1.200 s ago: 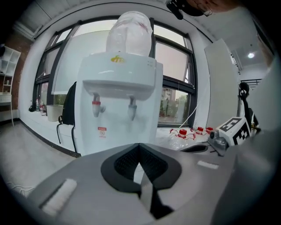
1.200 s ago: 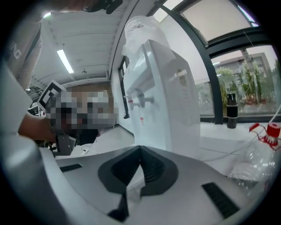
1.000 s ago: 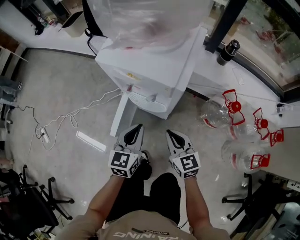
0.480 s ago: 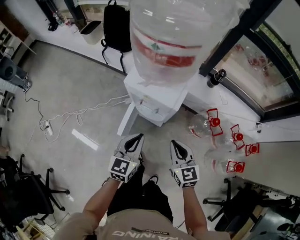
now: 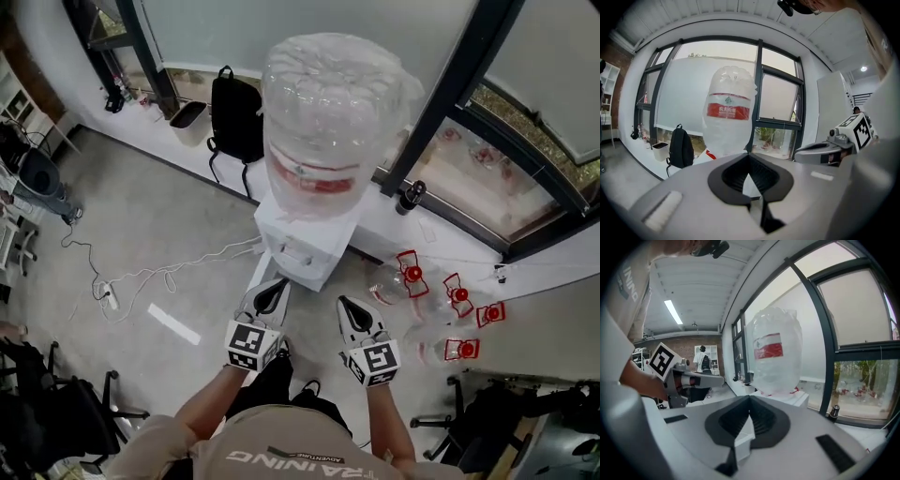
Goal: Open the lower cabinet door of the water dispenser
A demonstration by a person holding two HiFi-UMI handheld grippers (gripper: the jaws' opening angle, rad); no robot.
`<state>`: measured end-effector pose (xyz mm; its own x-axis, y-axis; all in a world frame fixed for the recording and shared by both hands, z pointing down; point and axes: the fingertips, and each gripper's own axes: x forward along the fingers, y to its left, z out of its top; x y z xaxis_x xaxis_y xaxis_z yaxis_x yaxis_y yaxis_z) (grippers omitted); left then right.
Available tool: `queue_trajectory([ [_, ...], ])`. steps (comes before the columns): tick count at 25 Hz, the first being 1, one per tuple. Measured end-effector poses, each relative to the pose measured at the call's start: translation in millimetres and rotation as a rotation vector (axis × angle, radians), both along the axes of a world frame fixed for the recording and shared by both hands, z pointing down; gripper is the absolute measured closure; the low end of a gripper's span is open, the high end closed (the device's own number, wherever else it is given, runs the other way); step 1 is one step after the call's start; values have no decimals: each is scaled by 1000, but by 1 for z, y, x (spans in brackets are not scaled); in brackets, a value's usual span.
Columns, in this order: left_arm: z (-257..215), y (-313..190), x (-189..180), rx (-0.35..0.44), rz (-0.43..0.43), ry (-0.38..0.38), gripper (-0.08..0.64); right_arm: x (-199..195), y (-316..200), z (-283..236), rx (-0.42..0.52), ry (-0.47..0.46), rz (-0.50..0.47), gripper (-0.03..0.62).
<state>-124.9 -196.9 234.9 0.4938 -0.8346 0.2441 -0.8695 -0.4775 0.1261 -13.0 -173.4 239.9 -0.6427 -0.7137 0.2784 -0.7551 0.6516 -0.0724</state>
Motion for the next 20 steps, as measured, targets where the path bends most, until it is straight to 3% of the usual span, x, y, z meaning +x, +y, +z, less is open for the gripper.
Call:
queue_trajectory([
  [5, -32, -5, -1, 8, 28, -18, 552, -11, -12, -30, 20, 3, 25, 581],
  [12, -48, -22, 9, 40, 131, -11, 552, -9, -31, -47, 51, -6, 101, 581],
  [20, -62, -35, 15, 58, 104, -34, 552, -3, -56, -62, 94, 0, 53, 581],
])
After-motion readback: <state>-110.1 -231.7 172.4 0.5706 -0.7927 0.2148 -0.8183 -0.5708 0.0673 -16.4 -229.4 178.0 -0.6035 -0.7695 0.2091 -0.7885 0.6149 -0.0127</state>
